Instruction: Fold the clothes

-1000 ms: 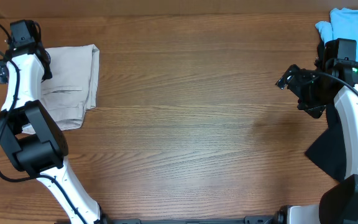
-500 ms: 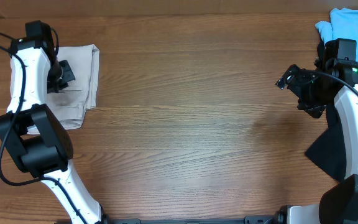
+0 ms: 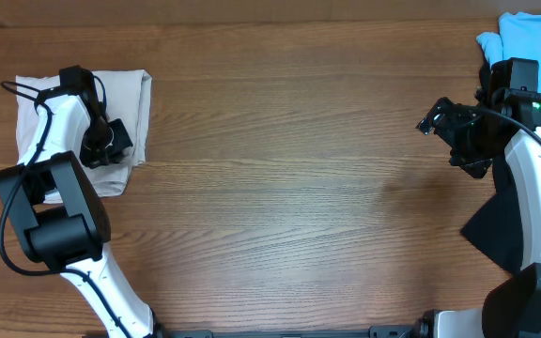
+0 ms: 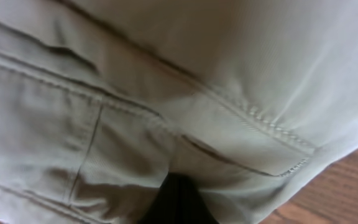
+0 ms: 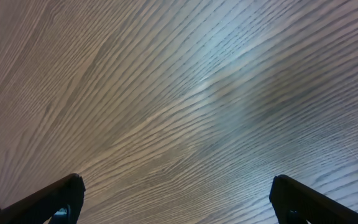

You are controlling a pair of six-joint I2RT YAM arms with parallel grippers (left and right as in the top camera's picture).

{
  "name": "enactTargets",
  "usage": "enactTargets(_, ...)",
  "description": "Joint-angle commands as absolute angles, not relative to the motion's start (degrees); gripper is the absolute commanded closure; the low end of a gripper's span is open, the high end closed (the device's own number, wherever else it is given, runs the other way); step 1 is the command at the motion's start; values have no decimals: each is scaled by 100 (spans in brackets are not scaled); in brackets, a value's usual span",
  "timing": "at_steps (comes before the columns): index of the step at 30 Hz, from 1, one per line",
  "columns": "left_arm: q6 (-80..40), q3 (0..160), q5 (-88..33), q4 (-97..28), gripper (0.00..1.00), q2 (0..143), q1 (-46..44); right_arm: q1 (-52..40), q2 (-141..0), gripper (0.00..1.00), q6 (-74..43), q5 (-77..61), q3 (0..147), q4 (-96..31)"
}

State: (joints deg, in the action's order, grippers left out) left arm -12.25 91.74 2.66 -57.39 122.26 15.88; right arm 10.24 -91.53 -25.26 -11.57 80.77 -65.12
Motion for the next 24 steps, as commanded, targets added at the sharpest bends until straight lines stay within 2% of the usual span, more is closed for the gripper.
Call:
enactTargets(1,-1153,9139,554,-5870,96,12005,1688,1035,-9144,0,-2508,-1114,8119,-6482)
enactTargets(11,-1070,9212,585,-5813,96,11487,1691,1035,-9144,0,-2508,-1114,8119,-6482)
enactTargets(18,-1068,9142,-438,-5778,96,11443,1686,1035,-9144,0,-2508,-1114,8119,-6482)
enactTargets(24,-1074,8729,-432,-5374,96,11476,1684,1035,-9146,0,-2506,-1114,8119,-6482)
